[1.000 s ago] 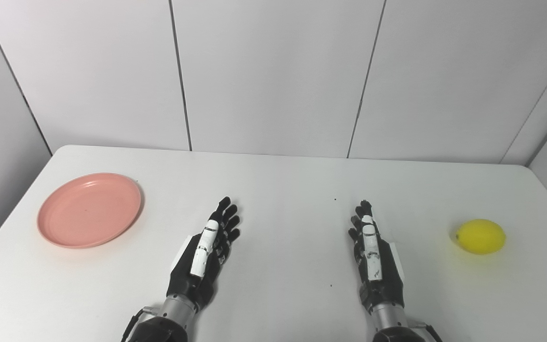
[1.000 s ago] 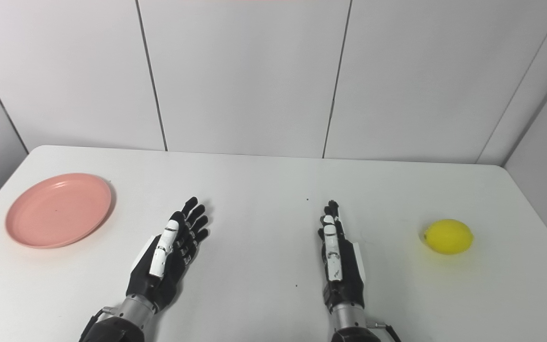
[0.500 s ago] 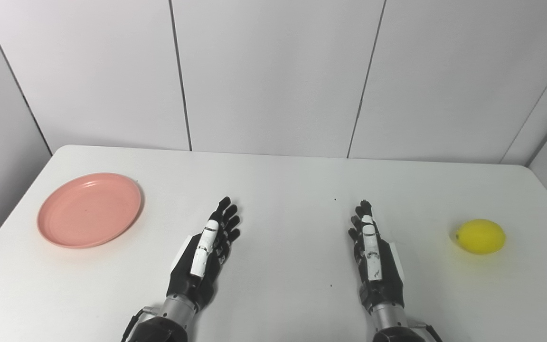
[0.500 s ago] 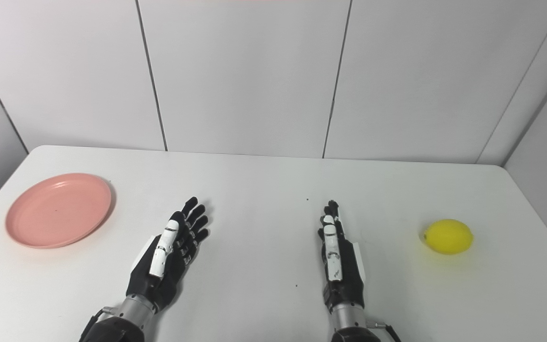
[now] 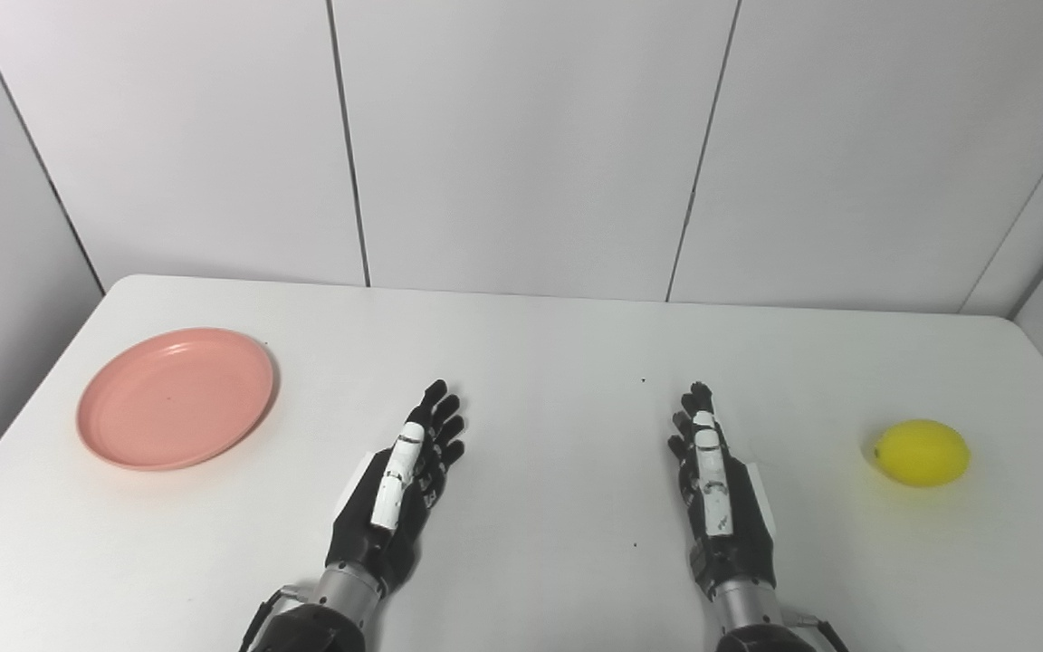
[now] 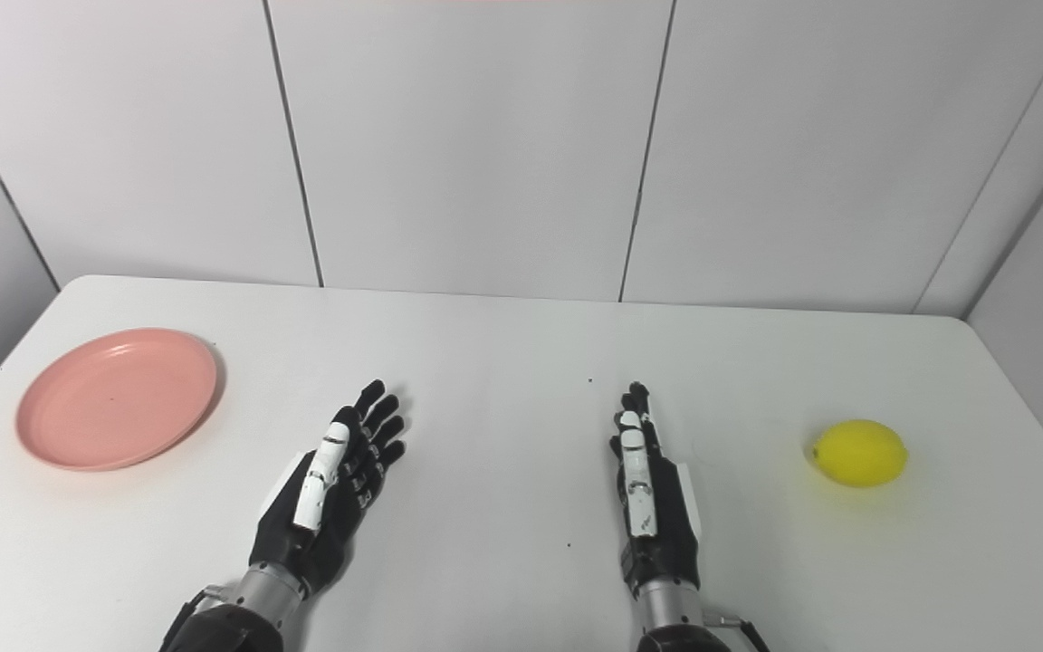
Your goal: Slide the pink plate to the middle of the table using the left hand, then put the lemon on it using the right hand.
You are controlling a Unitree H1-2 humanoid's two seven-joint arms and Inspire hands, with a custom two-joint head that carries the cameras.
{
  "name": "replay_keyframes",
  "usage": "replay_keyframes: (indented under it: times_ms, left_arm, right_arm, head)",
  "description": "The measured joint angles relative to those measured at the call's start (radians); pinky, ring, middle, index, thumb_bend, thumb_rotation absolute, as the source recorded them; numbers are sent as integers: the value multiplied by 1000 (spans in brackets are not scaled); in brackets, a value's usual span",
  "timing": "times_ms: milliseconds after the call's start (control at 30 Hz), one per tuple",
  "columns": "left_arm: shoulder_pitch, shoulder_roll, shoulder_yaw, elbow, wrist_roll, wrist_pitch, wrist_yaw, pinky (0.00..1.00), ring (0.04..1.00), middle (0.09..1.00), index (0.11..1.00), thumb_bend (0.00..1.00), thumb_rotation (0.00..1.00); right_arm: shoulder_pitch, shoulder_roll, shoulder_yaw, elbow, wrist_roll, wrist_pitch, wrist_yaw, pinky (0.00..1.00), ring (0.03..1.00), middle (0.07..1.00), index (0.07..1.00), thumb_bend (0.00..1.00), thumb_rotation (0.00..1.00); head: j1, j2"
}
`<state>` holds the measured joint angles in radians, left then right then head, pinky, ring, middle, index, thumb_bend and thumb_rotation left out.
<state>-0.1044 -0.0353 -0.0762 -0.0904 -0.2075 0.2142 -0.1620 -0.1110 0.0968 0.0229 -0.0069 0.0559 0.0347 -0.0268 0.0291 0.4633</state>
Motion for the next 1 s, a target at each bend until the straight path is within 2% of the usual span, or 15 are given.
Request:
replay_keyframes:
  times_ms: [200, 467, 1000]
  left_arm:
    - [0, -21, -12, 11, 19, -17, 3, 1000, 1000, 1000, 1000, 441, 1000]
    - [1, -42, -13, 16, 24, -29, 16, 1000, 1000, 1000, 1000, 414, 1000]
    - [1, -44, -19, 30, 24, -33, 17, 1000, 1000, 1000, 1000, 418, 1000]
  right_arm:
    - [0, -3, -6, -1, 5, 0, -1, 1000, 989, 994, 1000, 294, 1000]
    - [0, -25, -10, 2, 15, 0, 14, 1000, 987, 992, 996, 294, 1000]
    - [0, -26, -10, 8, 10, -8, 16, 1000, 986, 995, 1000, 259, 1000]
  head:
    - [58, -35]
    - [81, -54]
    - [91, -54]
